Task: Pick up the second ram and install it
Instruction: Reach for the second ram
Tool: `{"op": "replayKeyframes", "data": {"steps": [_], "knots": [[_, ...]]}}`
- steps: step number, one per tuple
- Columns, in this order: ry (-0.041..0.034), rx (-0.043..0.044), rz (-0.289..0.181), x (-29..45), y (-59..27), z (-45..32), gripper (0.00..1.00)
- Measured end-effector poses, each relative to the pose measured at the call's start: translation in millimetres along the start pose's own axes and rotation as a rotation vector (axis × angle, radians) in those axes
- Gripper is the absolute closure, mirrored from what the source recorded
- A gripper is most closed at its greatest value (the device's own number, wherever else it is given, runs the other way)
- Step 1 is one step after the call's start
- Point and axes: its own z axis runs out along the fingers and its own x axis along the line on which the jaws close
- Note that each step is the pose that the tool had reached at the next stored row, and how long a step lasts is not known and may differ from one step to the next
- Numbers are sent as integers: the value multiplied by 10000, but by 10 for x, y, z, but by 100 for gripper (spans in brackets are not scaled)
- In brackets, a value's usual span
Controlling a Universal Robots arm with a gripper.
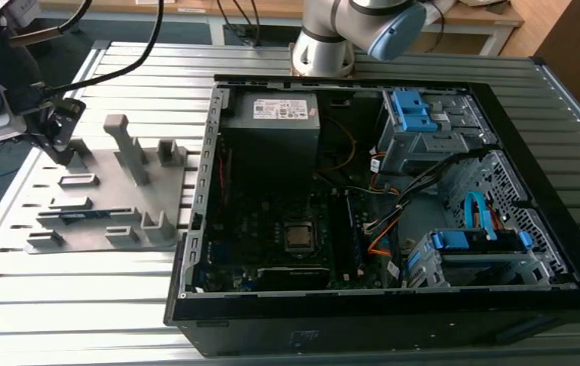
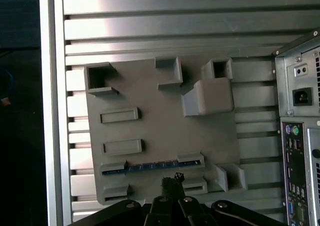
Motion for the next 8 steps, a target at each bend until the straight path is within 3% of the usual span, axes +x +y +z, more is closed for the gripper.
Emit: {"op": "replayKeyframes", "data": {"steps": [8], "knots": [[1, 1, 0, 3, -4, 91, 90]]}}
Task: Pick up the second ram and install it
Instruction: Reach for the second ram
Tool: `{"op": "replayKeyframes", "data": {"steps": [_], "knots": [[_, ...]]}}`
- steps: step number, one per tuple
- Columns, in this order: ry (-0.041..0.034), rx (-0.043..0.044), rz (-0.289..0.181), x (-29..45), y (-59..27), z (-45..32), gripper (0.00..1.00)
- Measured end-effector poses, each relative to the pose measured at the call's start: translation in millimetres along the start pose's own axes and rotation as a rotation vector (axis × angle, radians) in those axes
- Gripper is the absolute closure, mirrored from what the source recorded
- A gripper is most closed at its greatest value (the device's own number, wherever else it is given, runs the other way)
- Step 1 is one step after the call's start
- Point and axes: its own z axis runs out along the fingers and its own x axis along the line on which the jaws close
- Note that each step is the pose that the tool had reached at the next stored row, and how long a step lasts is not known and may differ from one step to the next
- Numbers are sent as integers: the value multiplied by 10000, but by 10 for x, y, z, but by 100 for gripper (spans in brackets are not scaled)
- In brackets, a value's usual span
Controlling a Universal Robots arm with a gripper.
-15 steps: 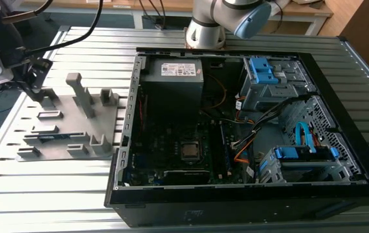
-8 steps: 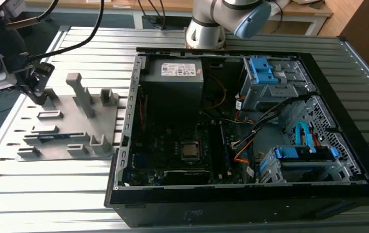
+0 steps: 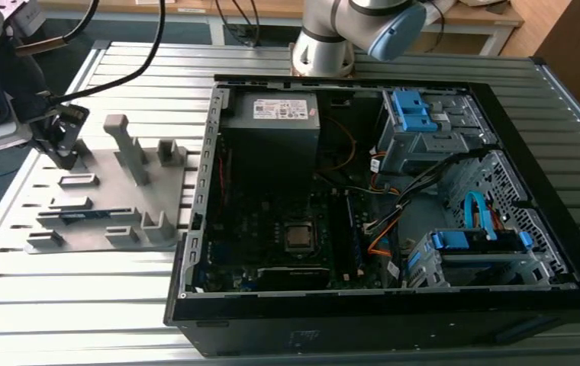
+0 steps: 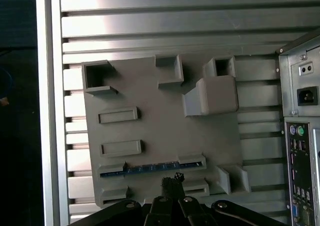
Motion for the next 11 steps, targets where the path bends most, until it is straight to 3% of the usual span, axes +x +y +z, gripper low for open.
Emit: {"op": "replayKeyframes", "data": {"steps": [11], "knots": [[0, 0, 0, 3, -6, 133, 90]]}}
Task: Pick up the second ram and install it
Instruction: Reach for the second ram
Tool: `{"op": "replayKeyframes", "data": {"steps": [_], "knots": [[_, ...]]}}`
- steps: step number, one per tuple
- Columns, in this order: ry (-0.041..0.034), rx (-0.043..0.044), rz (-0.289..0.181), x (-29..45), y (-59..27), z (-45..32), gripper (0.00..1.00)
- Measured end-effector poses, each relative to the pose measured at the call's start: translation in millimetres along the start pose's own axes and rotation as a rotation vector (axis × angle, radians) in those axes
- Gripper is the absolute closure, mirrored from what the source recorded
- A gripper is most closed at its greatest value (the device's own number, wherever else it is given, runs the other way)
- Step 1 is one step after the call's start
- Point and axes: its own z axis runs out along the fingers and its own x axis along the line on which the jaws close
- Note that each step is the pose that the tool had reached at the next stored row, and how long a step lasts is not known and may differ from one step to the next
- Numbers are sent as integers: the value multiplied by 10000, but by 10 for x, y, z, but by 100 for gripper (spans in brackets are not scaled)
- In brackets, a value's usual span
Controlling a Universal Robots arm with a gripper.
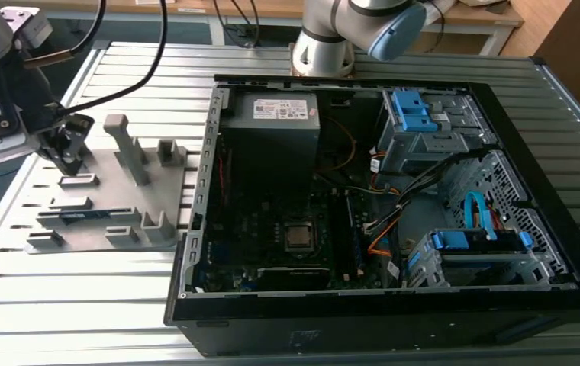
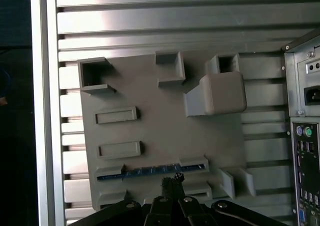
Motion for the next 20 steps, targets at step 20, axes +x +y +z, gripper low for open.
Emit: {"op": "replayKeyframes", "data": {"steps": [20], "knots": [[-1, 0, 0, 7, -11, 218, 90]]}}
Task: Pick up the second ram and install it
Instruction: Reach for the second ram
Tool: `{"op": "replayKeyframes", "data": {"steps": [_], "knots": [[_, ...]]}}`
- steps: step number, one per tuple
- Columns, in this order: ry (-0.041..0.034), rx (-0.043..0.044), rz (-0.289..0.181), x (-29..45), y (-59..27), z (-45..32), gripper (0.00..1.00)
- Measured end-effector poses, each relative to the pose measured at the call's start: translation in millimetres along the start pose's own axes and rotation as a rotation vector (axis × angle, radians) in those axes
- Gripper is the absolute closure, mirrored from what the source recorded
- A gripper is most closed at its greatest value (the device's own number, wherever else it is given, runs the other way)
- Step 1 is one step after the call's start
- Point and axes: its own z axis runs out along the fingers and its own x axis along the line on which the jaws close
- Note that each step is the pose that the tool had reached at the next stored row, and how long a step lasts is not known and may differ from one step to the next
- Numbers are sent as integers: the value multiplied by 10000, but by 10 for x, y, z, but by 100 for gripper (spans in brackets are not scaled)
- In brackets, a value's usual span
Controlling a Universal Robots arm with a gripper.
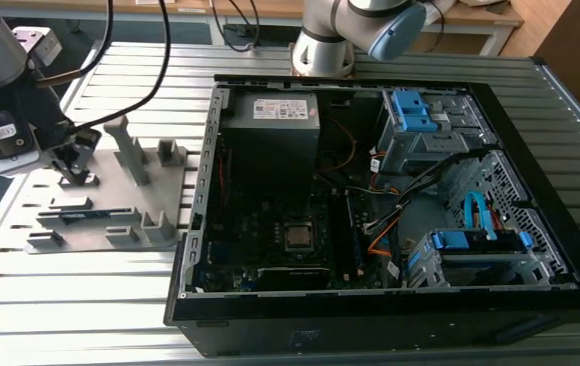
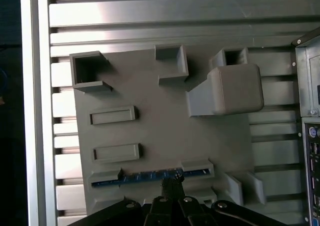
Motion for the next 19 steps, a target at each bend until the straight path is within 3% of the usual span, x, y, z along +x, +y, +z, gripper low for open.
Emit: {"op": "replayKeyframes", "data": {"steps": [14, 19], "knots": [[2, 1, -1, 5, -15, 152, 90], [1, 1, -1, 17, -99, 200, 90]]}}
